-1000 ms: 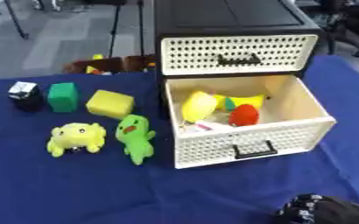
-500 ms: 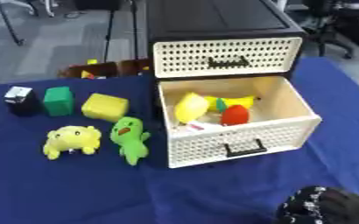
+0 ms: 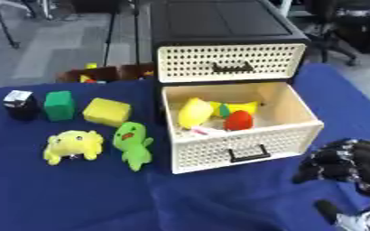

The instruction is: Pick up objects from table and place into drawer.

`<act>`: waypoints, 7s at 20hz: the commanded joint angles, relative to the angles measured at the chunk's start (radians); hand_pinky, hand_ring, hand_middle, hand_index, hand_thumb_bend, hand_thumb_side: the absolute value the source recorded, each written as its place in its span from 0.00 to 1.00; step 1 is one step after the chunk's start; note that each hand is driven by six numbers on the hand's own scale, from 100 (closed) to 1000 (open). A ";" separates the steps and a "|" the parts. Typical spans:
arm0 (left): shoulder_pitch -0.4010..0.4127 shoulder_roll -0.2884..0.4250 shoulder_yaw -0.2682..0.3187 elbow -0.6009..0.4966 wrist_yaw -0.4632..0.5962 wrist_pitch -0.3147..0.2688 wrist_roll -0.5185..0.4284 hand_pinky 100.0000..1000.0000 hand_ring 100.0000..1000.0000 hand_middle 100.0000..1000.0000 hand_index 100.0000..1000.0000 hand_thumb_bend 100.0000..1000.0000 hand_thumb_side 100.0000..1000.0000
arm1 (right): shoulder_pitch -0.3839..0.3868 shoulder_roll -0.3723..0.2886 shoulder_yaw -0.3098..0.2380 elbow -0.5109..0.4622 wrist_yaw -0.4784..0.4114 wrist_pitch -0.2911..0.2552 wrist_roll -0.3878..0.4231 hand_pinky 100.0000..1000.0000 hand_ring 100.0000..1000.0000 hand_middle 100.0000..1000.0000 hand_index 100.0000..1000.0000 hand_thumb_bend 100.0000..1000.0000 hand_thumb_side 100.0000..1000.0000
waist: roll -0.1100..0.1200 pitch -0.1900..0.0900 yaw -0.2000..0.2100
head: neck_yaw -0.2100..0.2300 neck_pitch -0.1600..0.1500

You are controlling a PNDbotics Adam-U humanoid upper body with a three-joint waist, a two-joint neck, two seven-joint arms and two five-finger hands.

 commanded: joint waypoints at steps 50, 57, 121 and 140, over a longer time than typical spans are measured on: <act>-0.003 0.032 0.015 -0.019 0.013 -0.006 0.000 0.28 0.48 0.52 0.70 0.16 0.79 | -0.038 -0.029 0.005 -0.004 -0.148 0.200 0.237 0.53 0.70 0.72 0.81 0.00 1.00 | -0.027 0.048 0.080 | -0.058 -0.059; 0.008 0.033 0.022 -0.019 0.013 -0.005 0.004 0.28 0.48 0.52 0.70 0.16 0.79 | -0.039 -0.015 0.001 -0.004 -0.145 0.242 0.250 0.54 0.72 0.75 0.83 0.00 1.00 | -0.033 0.062 0.101 | -0.077 -0.079; 0.009 0.026 0.036 -0.019 0.022 -0.017 0.010 0.27 0.48 0.51 0.69 0.12 0.79 | -0.089 0.037 -0.034 -0.004 -0.067 0.397 0.059 0.60 0.79 0.83 0.86 0.00 1.00 | -0.046 0.175 0.166 | -0.162 -0.155; 0.007 0.026 0.033 -0.019 0.026 -0.021 0.004 0.27 0.45 0.50 0.69 0.11 0.79 | -0.107 0.043 -0.040 -0.004 -0.056 0.436 -0.039 0.63 0.81 0.84 0.87 0.00 1.00 | -0.045 0.190 0.160 | -0.192 -0.168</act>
